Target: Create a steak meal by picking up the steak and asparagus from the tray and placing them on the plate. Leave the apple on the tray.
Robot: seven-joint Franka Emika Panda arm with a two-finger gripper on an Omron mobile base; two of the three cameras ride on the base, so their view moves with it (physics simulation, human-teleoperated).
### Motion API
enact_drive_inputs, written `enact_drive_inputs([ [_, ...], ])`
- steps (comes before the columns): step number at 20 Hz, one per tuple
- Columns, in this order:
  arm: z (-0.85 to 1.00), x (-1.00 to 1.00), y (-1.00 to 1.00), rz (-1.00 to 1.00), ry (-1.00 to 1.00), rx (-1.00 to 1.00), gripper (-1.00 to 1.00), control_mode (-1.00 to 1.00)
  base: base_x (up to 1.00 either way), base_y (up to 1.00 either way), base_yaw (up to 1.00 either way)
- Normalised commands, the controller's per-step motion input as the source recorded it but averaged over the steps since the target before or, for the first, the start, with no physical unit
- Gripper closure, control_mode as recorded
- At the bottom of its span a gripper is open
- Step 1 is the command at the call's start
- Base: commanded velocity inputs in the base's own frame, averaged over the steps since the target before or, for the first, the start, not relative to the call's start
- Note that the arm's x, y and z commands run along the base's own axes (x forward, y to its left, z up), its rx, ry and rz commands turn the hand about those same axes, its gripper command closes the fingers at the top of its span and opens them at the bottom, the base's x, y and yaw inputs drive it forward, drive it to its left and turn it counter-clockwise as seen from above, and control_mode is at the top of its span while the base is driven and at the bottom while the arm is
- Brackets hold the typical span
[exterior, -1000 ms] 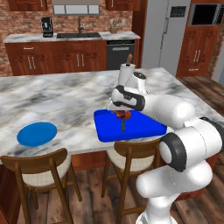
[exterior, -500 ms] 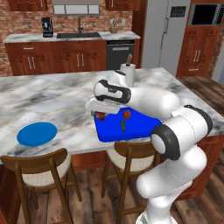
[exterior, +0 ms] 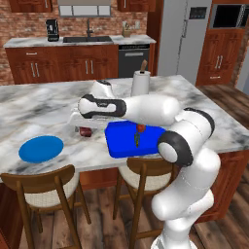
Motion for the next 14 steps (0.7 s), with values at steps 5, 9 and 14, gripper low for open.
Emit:
enact_drive_inputs([
  [5,-0.23,0.08,0.90,0.00,0.00,-0.03,1.00,-1.00,0.00,0.00,0.00],
  [9,-0.30,0.16,0.73,0.00,0.00,-0.01,1.00,-1.00,0.00,0.00,0.00],
  [14,-0.25,0.25,0.58,0.00,0.00,0.00,1.00,-1.00,0.00,0.00,0.00],
])
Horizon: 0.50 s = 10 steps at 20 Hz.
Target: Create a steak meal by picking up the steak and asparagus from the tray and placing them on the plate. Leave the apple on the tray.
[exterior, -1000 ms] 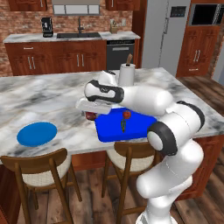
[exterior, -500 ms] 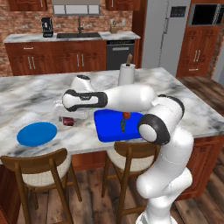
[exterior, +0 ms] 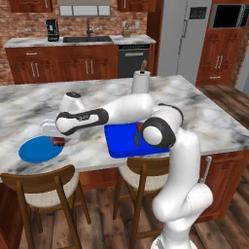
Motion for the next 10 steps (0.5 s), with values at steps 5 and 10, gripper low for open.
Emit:
enact_drive_inputs([
  [5,-0.31,0.19,0.39,0.00,0.00,0.00,1.00,-1.00,0.00,0.00,0.00],
  [10,-0.38,0.15,0.24,0.00,0.00,0.00,1.00,-1.00,0.00,0.00,0.00],
])
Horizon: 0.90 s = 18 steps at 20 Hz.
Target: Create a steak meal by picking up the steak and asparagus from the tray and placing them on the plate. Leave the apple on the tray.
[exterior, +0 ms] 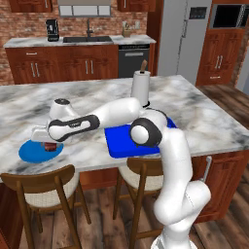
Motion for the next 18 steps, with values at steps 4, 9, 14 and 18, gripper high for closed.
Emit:
enact_drive_inputs([
  [4,-0.30,0.19,0.16,0.00,0.00,0.00,1.00,-1.00,0.00,0.00,0.00],
  [9,-0.23,0.21,0.13,0.00,0.00,0.00,1.00,-1.00,0.00,0.00,0.00],
  [14,-0.20,0.20,0.25,0.00,0.00,0.00,1.00,-1.00,0.00,0.00,0.00],
  [18,-0.08,0.20,0.21,0.00,0.00,0.00,-1.00,-1.00,0.00,0.00,0.00],
])
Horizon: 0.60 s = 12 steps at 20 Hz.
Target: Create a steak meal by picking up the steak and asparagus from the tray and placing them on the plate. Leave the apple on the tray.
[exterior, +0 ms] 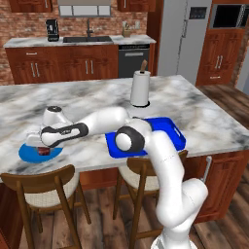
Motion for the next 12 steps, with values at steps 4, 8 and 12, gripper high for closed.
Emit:
enact_drive_inputs([
  [4,0.00,0.14,0.03,0.00,0.00,0.00,-1.00,-1.00,0.00,0.00,0.00],
  [8,0.00,0.02,0.00,0.00,0.00,0.00,-1.00,-1.00,0.00,0.00,0.00],
  [12,0.00,0.00,-0.03,0.00,-0.02,0.00,-1.00,-1.00,0.00,0.00,0.00],
])
